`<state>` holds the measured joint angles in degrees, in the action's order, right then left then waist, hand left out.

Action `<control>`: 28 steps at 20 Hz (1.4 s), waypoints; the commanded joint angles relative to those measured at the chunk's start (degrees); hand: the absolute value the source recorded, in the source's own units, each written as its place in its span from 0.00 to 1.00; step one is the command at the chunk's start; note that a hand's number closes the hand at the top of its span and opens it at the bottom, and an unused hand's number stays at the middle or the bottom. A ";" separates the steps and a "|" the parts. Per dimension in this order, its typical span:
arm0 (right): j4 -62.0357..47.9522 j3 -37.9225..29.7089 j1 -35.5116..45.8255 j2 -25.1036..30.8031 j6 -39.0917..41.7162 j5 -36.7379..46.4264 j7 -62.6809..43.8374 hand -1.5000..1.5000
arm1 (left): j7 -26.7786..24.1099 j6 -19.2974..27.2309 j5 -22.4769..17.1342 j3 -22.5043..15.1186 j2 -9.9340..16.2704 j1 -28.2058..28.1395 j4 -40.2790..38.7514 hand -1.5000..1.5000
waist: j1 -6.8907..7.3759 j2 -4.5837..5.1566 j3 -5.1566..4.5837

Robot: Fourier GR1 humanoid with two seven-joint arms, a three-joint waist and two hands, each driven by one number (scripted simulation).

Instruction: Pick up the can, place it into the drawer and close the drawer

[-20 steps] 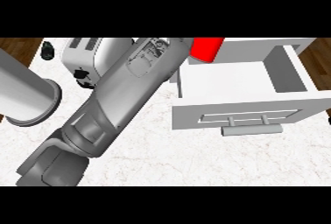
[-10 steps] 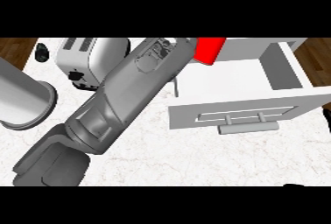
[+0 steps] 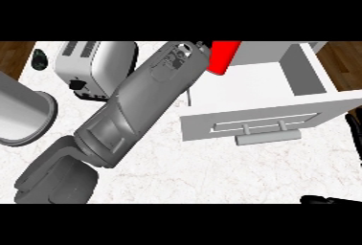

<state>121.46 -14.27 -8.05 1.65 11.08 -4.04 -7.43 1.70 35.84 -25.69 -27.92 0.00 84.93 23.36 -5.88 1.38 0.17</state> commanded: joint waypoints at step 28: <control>4.64 0.92 2.61 5.10 0.46 9.11 3.80 0.00 | -7.12 9.36 -10.04 -6.63 0.00 -4.22 -1.23 0.00 | -1.18 0.36 -0.08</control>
<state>124.49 -13.61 -5.37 5.21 11.48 0.88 -6.15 -4.45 45.28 -33.83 -35.44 0.00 80.94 21.52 -7.51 1.83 0.12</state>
